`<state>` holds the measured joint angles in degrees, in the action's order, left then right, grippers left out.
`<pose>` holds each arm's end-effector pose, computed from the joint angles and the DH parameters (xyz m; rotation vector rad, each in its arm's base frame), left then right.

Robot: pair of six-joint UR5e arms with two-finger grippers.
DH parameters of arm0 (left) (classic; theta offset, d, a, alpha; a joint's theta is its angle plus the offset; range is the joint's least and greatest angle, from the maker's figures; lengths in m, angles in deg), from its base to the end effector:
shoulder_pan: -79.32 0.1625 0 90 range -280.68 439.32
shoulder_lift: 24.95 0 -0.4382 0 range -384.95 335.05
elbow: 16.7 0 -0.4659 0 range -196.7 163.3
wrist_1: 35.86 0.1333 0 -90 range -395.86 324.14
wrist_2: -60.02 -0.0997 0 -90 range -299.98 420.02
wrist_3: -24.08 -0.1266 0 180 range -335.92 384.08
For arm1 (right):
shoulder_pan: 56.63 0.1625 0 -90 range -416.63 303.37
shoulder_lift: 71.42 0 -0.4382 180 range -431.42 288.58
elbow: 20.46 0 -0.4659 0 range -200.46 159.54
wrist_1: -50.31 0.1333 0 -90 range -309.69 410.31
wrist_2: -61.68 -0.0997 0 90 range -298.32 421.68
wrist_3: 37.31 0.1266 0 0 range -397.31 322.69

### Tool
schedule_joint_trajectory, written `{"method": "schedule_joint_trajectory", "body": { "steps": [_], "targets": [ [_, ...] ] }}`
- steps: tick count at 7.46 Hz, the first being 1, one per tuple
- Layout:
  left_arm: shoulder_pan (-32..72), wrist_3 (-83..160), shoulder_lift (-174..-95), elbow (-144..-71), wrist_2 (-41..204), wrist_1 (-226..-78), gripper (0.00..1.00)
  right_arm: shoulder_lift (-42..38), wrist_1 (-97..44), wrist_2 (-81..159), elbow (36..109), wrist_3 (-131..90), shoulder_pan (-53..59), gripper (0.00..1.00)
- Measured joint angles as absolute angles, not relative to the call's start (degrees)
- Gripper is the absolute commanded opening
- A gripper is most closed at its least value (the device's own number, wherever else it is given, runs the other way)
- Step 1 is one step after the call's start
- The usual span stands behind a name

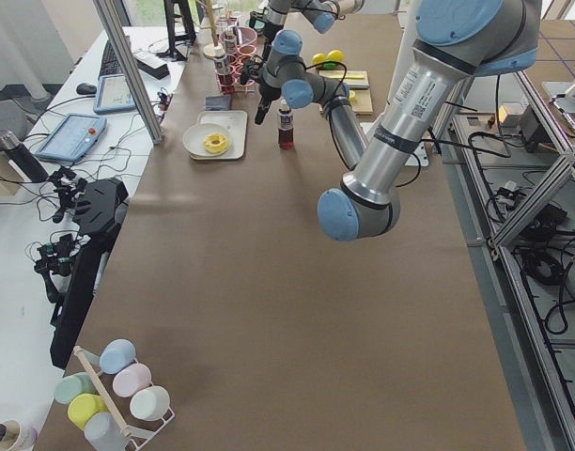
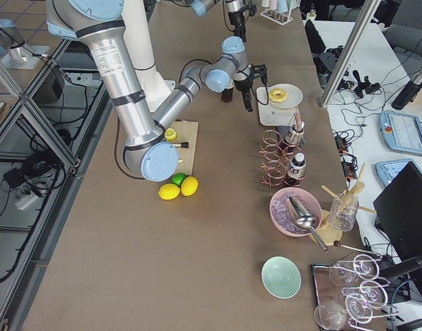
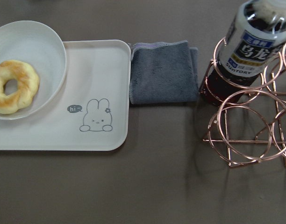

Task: Place tea on tray
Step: 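Lower the left gripper over the bottle cap and close on the bottle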

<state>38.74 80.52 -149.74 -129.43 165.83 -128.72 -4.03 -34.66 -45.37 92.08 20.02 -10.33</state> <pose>0.4335 -0.5014 0.1029 0.4313 0.9850 0.0349 -0.3822 -0.5392 0.2377 0.3378 -0.8474 0.0909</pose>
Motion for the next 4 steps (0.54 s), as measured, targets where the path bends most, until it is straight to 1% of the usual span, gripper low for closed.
{"method": "schedule_joint_trajectory", "body": {
  "steps": [1, 2, 4],
  "targets": [
    [41.9, 83.2, -153.6, -129.4, 163.2, -123.9, 1.00, -0.4, -31.9, -47.6, 92.7, 18.1, -8.5, 1.00],
    [45.3, 85.2, -155.9, -129.3, 160.0, -121.4, 1.00, 3.3, -29.7, -49.3, 93.5, 15.8, -6.7, 1.00],
    [52.1, 89.0, -157.8, -128.2, 150.5, -120.0, 0.99, 7.9, -27.5, -51.1, 94.2, 12.0, -4.2, 1.00]
  ]
}}
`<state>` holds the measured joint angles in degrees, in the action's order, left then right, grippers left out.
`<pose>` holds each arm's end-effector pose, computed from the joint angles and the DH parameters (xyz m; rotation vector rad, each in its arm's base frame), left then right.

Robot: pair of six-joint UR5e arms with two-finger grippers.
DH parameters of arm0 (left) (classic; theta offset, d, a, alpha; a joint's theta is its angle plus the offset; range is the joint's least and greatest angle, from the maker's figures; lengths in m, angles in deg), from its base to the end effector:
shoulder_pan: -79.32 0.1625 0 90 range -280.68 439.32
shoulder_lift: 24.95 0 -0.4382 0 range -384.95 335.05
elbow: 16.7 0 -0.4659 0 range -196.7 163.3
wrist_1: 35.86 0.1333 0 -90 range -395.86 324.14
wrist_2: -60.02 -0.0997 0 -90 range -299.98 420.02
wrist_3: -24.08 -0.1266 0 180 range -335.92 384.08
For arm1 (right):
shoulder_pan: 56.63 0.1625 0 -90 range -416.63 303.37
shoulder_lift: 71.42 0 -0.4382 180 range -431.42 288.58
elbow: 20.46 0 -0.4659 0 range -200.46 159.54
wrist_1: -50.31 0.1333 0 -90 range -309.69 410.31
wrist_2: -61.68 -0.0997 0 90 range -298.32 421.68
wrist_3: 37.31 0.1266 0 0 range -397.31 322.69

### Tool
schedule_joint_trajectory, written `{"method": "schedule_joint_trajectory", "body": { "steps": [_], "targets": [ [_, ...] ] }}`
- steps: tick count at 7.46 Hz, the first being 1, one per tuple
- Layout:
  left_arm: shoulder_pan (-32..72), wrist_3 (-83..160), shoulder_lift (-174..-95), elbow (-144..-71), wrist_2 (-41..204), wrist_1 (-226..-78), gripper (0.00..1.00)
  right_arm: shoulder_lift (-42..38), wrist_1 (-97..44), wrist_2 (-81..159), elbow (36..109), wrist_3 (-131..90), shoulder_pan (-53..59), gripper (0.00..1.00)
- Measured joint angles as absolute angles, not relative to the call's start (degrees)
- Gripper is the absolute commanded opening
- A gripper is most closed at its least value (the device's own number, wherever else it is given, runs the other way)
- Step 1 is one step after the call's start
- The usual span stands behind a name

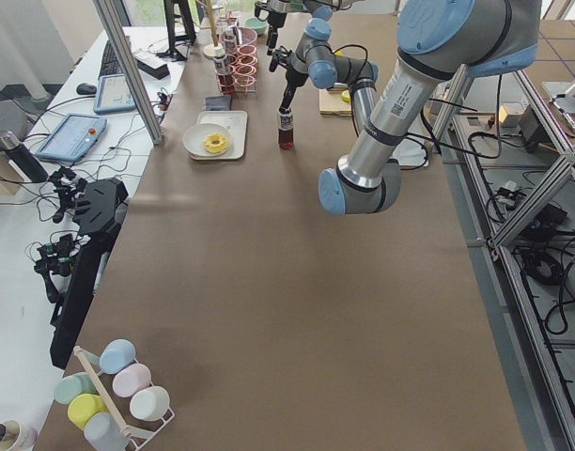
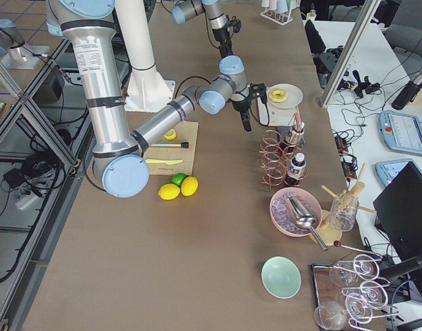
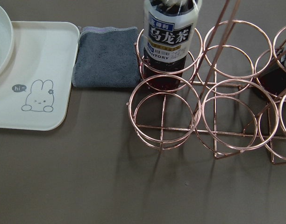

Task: Place tea on tray
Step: 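Lower the left gripper over the bottle cap and close on the bottle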

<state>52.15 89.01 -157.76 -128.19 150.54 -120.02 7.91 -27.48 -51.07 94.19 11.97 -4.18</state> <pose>0.5267 -0.4189 0.0454 0.4418 0.9198 -0.0288 -0.3078 -0.5388 0.3291 0.3371 -0.8331 0.0261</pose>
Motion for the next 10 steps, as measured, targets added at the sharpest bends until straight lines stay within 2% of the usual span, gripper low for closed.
{"method": "schedule_joint_trajectory", "body": {
  "steps": [3, 6, 10],
  "targets": [
    [56.2, 94.1, -159.1, -126.7, 142.4, -119.8, 0.95, 9.0, -26.9, -51.7, 94.4, 10.9, -3.0, 1.00],
    [60.2, 97.8, -159.3, -125.3, 132.1, -120.0, 0.87, 9.1, -26.9, -51.8, 94.8, 10.9, -2.9, 1.00],
    [61.0, 99.3, -159.2, -124.9, 130.4, -120.1, 0.84, 9.0, -26.9, -51.8, 94.9, 10.9, -2.8, 1.00]
  ]
}}
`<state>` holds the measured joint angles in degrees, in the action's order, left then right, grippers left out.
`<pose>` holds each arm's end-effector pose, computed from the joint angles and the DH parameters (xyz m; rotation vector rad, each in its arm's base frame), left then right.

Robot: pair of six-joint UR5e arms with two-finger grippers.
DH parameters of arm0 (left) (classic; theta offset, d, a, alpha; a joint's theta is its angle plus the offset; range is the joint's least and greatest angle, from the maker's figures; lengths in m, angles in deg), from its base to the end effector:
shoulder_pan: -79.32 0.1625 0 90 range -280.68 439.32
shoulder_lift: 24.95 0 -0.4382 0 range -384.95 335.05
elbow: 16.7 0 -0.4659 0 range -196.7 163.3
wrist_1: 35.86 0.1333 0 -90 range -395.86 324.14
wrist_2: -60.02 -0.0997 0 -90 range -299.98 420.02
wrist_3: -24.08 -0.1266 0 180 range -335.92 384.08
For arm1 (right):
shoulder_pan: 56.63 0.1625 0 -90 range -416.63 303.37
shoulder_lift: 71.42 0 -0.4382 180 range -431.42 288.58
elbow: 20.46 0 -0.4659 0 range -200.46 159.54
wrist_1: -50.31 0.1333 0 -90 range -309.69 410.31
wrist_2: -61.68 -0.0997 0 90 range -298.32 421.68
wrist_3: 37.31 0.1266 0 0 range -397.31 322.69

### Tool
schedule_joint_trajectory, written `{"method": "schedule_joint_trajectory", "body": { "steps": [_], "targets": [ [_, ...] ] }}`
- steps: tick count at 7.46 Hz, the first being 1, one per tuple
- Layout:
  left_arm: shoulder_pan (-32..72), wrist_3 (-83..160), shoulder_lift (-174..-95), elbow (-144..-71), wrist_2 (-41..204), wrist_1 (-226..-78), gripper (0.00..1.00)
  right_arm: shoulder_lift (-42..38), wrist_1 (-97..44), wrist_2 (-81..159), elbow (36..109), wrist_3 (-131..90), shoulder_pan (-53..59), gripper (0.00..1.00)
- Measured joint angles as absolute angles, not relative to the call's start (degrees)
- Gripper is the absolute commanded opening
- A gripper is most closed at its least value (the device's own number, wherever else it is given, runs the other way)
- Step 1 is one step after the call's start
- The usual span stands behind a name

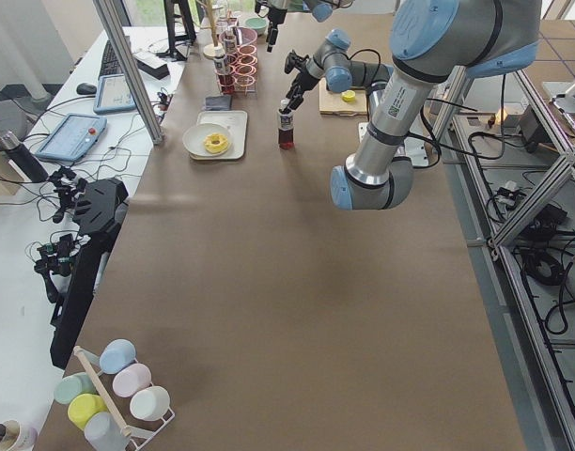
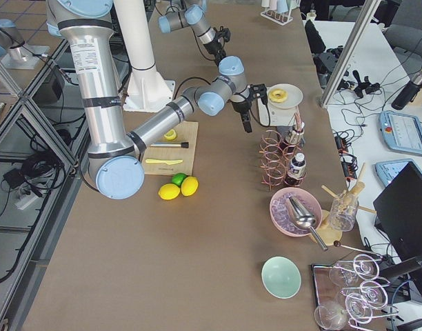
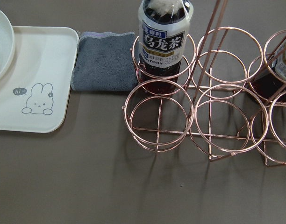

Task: Place tea on tray
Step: 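Lower the left gripper over the bottle cap and close on the bottle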

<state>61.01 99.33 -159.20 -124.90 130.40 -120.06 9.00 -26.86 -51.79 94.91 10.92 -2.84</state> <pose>0.5862 -0.3792 0.0456 0.5801 0.8498 -0.2258 -0.2922 -0.5394 0.3319 0.3492 -0.8367 0.0245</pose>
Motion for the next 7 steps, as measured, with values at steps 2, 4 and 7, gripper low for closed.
{"method": "schedule_joint_trajectory", "body": {
  "steps": [2, 4, 7],
  "targets": [
    [61.0, 100.0, -159.2, -124.8, 130.0, -120.1, 0.84, 8.9, -26.9, -51.8, 94.9, 10.9, -2.8, 1.00],
    [61.1, 100.2, -159.2, -124.8, 127.9, -120.3, 0.83, 8.7, -26.9, -51.8, 94.9, 10.9, -2.8, 1.00],
    [61.2, 101.1, -159.2, -124.3, 127.2, -120.9, 0.81, 8.4, -26.9, -51.8, 94.8, 10.9, -2.8, 1.00]
  ]
}}
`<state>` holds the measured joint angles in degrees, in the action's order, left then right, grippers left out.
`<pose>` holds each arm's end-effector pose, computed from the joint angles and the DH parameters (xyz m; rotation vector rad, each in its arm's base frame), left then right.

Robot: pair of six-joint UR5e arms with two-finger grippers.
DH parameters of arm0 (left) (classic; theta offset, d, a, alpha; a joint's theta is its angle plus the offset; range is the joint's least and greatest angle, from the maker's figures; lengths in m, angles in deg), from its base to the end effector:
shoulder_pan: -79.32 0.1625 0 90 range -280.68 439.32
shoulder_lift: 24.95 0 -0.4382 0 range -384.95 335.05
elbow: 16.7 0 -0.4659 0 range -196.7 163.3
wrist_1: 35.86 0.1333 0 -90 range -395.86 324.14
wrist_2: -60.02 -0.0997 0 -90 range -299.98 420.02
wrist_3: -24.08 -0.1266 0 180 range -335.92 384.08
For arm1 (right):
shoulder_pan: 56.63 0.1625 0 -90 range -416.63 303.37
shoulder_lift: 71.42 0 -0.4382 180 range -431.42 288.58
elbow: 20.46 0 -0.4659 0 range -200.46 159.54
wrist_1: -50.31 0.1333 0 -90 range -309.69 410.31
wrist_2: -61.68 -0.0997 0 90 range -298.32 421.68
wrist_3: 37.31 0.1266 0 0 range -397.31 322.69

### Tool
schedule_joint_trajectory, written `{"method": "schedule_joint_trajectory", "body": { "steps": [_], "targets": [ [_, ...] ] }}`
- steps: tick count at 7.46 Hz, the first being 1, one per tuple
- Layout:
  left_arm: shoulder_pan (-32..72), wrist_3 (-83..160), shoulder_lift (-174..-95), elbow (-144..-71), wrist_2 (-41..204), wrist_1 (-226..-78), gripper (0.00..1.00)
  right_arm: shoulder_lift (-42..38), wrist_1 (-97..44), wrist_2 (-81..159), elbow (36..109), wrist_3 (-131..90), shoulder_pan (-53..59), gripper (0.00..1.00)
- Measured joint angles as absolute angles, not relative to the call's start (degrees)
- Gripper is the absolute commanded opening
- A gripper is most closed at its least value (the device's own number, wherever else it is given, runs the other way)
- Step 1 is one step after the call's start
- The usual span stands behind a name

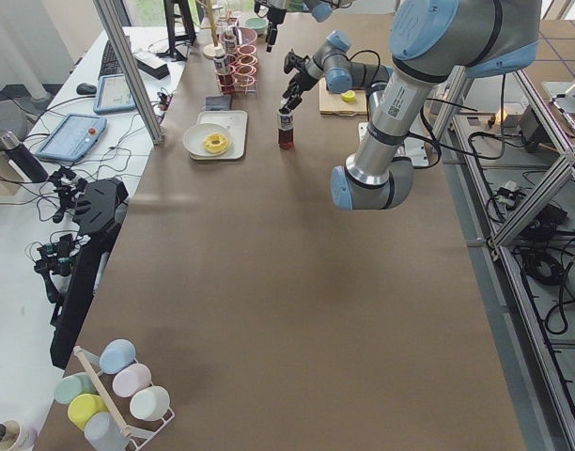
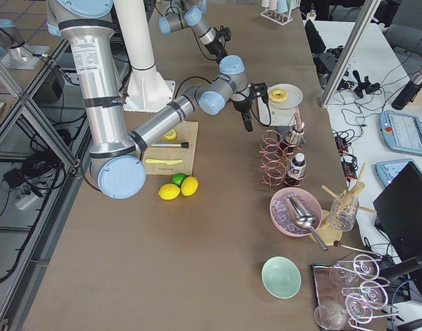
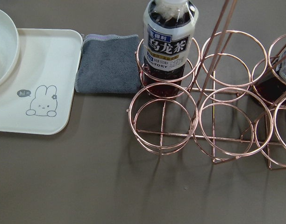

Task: Place tea on tray
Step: 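Lift the bottle with the left gripper and carry it to the white tray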

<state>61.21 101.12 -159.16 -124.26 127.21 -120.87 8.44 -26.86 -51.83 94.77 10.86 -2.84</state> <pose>0.5879 -0.3842 0.0466 0.6144 0.8456 -0.2787 -0.2936 -0.5411 0.3272 0.3548 -0.8415 0.0215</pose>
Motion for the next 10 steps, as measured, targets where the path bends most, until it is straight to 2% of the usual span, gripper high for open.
{"method": "schedule_joint_trajectory", "body": {
  "steps": [1, 2, 3, 10],
  "targets": [
    [61.3, 101.4, -159.2, -123.8, 127.2, -121.4, 0.78, 8.4, -26.9, -51.8, 94.7, 10.9, -2.8, 1.00],
    [61.3, 101.5, -159.2, -123.6, 127.2, -121.7, 0.61, 8.4, -26.9, -51.8, 94.7, 10.9, -2.8, 1.00],
    [61.3, 101.5, -159.2, -123.5, 127.2, -121.8, 0.01, 8.4, -26.9, -51.8, 94.7, 10.9, -2.8, 1.00],
    [59.3, 101.0, -161.7, -126.1, 128.5, -121.3, 0.00, 9.0, -27.1, -55.4, 94.8, 10.8, -0.1, 1.00]
  ]
}}
